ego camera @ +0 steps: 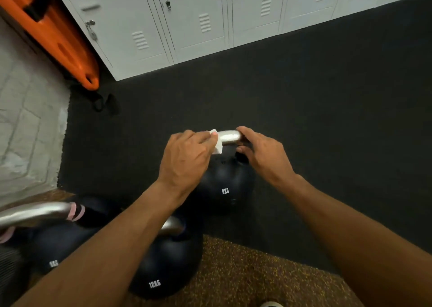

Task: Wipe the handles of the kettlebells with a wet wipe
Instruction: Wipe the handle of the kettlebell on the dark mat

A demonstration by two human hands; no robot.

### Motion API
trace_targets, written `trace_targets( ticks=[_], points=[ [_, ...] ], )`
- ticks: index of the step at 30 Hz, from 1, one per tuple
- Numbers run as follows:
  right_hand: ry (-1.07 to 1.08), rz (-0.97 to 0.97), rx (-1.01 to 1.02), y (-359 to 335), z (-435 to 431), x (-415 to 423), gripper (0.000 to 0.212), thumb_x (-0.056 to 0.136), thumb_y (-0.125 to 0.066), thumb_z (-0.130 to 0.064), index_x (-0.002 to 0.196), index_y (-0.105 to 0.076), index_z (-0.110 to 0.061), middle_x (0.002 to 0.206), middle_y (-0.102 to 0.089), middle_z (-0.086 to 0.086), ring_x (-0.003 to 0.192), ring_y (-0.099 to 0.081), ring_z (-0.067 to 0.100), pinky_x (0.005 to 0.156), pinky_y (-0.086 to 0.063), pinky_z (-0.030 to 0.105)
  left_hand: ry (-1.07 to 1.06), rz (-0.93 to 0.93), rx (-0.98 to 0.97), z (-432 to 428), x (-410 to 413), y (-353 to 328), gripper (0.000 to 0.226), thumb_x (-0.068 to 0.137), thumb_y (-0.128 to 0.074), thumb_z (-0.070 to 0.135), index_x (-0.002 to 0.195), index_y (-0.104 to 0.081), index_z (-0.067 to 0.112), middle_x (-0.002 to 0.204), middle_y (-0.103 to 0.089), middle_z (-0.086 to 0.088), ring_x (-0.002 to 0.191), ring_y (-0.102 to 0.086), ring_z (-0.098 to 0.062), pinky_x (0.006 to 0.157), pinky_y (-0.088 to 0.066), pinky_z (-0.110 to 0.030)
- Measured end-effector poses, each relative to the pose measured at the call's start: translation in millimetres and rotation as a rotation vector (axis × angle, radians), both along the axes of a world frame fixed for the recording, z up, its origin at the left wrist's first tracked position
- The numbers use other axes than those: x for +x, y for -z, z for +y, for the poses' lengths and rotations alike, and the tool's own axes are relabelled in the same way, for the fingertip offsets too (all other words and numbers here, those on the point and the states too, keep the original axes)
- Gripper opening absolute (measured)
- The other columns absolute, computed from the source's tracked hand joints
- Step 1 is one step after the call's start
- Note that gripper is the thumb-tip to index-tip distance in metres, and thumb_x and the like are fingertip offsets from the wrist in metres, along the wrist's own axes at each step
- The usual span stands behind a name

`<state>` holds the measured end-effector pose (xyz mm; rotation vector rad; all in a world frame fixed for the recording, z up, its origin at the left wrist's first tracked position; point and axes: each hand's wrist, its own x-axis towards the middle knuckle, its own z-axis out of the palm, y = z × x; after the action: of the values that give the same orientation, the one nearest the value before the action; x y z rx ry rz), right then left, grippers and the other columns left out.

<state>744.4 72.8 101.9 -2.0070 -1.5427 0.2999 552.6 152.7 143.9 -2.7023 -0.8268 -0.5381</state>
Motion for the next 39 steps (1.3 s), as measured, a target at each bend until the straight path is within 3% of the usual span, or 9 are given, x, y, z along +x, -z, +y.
trace_targets(
  ticks=[4,9,15,19,23,26,32,36,39],
  points=[
    [0.012,-0.04,0.006,-1.1,0.7,-2.3,0.044,0.095,-0.057,-0.03,0.137,-0.047,-0.03,0.131,-0.06,-0.006,0.114,-0.059,0.021,0.09,-0.05,0.042,-0.039,0.012,-0.165,7.4,6.4,-19.5,0.029,0.091,-0.059,0.034,0.115,-0.073,0.026,0.103,-0.076,0.004,0.077,-0.067,-0.028,0.067,-0.052,-0.041],
    [0.02,-0.046,0.021,0.5,-5.1,-5.7,0.047,0.097,-0.054,-0.03,0.141,-0.041,-0.038,0.138,-0.055,-0.014,0.115,-0.059,0.018,0.087,-0.052,0.042,-0.115,0.101,-0.479,25.7,11.6,-39.6,0.035,0.096,-0.058,0.04,0.131,-0.062,0.041,0.122,-0.071,0.009,0.106,-0.065,-0.021,0.079,-0.044,-0.032],
    [0.055,-0.027,0.104,3.2,-8.7,-11.8,0.045,0.096,-0.054,-0.025,0.139,-0.045,-0.036,0.133,-0.058,-0.018,0.105,-0.064,0.016,0.075,-0.055,0.041,-0.096,0.177,-0.728,40.2,19.7,-56.1,0.026,0.096,-0.061,0.035,0.119,-0.069,0.044,0.066,-0.064,0.015,0.059,-0.053,-0.011,0.055,-0.035,-0.026],
    [0.047,-0.044,0.128,1.7,-8.6,-12.4,0.045,0.096,-0.055,-0.023,0.139,-0.047,-0.032,0.131,-0.06,-0.017,0.102,-0.066,0.017,0.073,-0.056,0.04,-0.091,0.152,-0.604,37.7,19.4,-53.3,0.025,0.097,-0.059,0.036,0.118,-0.071,0.039,0.083,-0.074,0.012,0.066,-0.059,-0.012,0.059,-0.039,-0.027],
    [0.055,-0.03,0.139,1.1,-8.6,-12.5,0.045,0.096,-0.055,-0.021,0.139,-0.049,-0.031,0.13,-0.061,-0.016,0.099,-0.067,0.015,0.074,-0.056,0.038,0.055,0.086,-0.04,11.1,0.9,-14.6,0.023,0.095,-0.054,0.024,0.105,-0.074,0.017,0.094,-0.073,0.0,0.07,-0.062,-0.028,0.066,-0.049,-0.038],
    [0.059,-0.035,0.161,3.2,-7.9,-12.9,0.044,0.095,-0.056,-0.021,0.138,-0.05,-0.029,0.128,-0.063,-0.016,0.094,-0.068,0.015,0.071,-0.056,0.038,0.097,0.081,0.112,3.7,-5.4,4.3,0.033,0.086,-0.061,0.015,0.117,-0.069,0.01,0.104,-0.071,-0.001,0.079,-0.063,-0.026,0.078,-0.042,-0.039],
    [0.063,-0.006,0.16,0.6,-7.5,-12.9,0.043,0.094,-0.057,-0.017,0.136,-0.053,-0.026,0.124,-0.066,-0.012,0.092,-0.07,0.019,0.074,-0.056,0.042,0.043,0.106,-0.05,8.8,29.2,-17.6,0.024,0.1,-0.051,0.026,0.111,-0.072,0.019,0.094,-0.073,0.004,0.07,-0.058,-0.023,0.063,-0.044,-0.035],
    [0.055,0.013,0.124,-3.5,-9.7,-12.0,0.043,0.095,-0.054,-0.018,0.137,-0.052,-0.026,0.129,-0.064,-0.011,0.103,-0.067,0.019,0.084,-0.053,0.041,-0.061,0.094,-0.383,15.3,46.5,-37.6,0.027,0.099,-0.05,0.033,0.107,-0.076,0.031,0.093,-0.075,0.002,0.084,-0.065,-0.024,0.073,-0.051,-0.038],
    [0.06,0.025,0.11,-4.8,-9.4,-12.0,0.043,0.096,-0.055,-0.019,0.138,-0.052,-0.027,0.131,-0.063,-0.011,0.107,-0.066,0.019,0.087,-0.052,0.038,-0.08,0.137,-0.427,21.8,53.8,-40.7,0.027,0.098,-0.05,0.03,0.101,-0.077,0.03,0.082,-0.073,0.0,0.077,-0.064,-0.024,0.07,-0.05,-0.036]
  ],
)
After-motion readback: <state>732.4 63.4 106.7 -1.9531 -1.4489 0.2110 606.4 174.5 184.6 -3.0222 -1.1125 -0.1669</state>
